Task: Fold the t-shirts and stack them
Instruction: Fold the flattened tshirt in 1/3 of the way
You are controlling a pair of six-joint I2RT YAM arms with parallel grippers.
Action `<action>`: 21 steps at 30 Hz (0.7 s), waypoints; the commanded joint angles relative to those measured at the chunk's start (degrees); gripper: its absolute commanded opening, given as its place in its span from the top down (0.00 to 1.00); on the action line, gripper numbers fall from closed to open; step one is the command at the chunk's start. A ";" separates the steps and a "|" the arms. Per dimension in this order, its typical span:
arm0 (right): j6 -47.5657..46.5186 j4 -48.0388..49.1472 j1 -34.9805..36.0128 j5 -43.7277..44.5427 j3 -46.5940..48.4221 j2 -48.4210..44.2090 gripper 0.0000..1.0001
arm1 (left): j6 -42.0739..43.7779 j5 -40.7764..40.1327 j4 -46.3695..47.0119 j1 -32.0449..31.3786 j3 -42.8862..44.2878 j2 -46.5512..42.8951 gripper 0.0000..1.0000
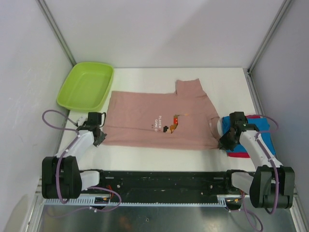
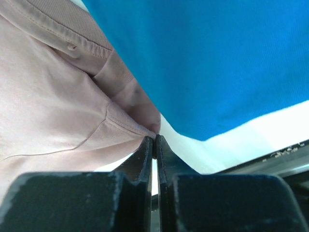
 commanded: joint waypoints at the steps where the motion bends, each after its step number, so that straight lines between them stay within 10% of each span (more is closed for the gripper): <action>1: 2.37 -4.78 -0.54 0.78 -1.06 -3.10 1.00 | -2.12 -4.76 -3.35 1.11 -1.26 -3.36 1.00; 15: 4.30 -9.67 -0.34 0.14 -1.17 -6.67 0.98 | -4.47 -6.96 -8.79 2.68 -2.83 -8.25 0.96; 21: 1.53 -9.32 0.72 -0.83 2.57 -11.58 0.36 | 0.51 -3.43 -9.73 3.78 1.64 -10.87 0.40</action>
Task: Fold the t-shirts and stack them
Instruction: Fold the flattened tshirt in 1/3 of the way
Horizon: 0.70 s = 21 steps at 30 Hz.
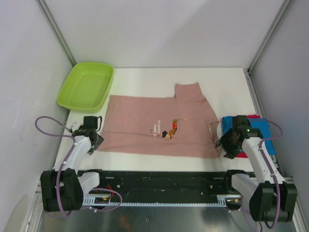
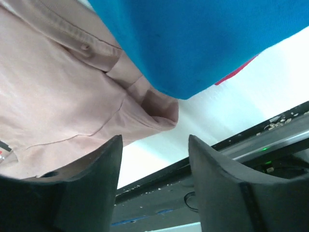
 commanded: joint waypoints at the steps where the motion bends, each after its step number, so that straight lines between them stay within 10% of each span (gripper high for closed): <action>1: -2.21 -0.59 1.98 0.80 5.40 -3.84 0.31 | 4.19 -0.23 -1.17 1.07 5.50 -3.94 0.33; 7: -5.11 6.91 8.79 6.47 15.83 3.72 0.24 | 13.75 3.80 -0.30 -1.64 19.69 0.40 0.25; 21: -11.89 30.59 9.51 2.31 35.80 35.44 0.27 | 22.86 0.91 6.48 -14.86 53.91 42.10 0.50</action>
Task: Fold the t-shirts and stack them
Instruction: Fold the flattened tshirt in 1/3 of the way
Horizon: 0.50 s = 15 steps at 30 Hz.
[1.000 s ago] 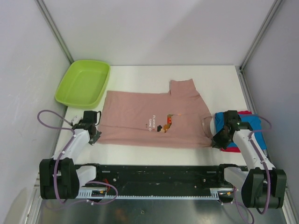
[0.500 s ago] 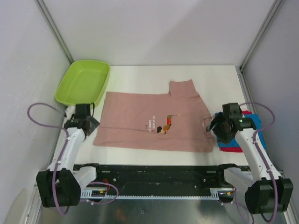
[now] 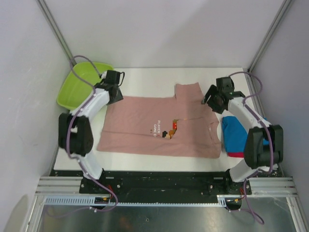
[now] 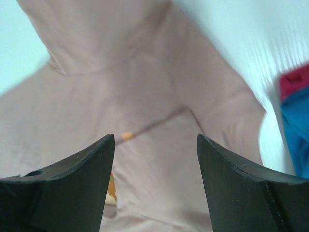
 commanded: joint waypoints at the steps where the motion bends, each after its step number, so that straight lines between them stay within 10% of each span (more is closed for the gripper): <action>1: -2.75 7.17 0.04 -0.85 7.80 6.77 0.27 | 2.74 -1.43 1.62 -0.27 9.84 9.43 0.50; 15: -6.17 10.49 -2.34 -3.50 15.48 17.30 0.28 | 0.01 -12.09 1.40 0.20 27.57 29.61 0.57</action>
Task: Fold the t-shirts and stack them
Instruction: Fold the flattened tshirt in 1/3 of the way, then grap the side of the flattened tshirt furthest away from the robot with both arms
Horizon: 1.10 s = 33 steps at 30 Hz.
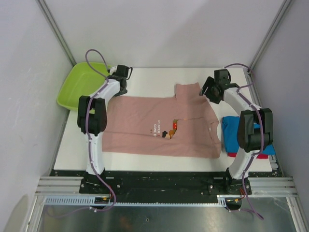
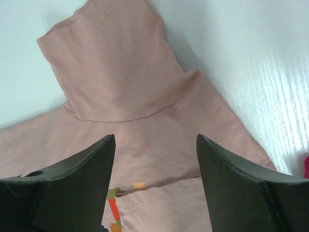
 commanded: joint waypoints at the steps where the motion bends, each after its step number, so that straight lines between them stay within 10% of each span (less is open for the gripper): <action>1: -1.91 2.91 -1.14 -1.72 2.93 1.38 0.28 | -2.53 -5.76 0.33 0.42 4.97 2.42 0.57; 33: -2.61 3.92 -3.38 -5.64 5.46 7.32 0.28 | -12.13 -0.24 -1.62 4.53 8.73 7.96 0.55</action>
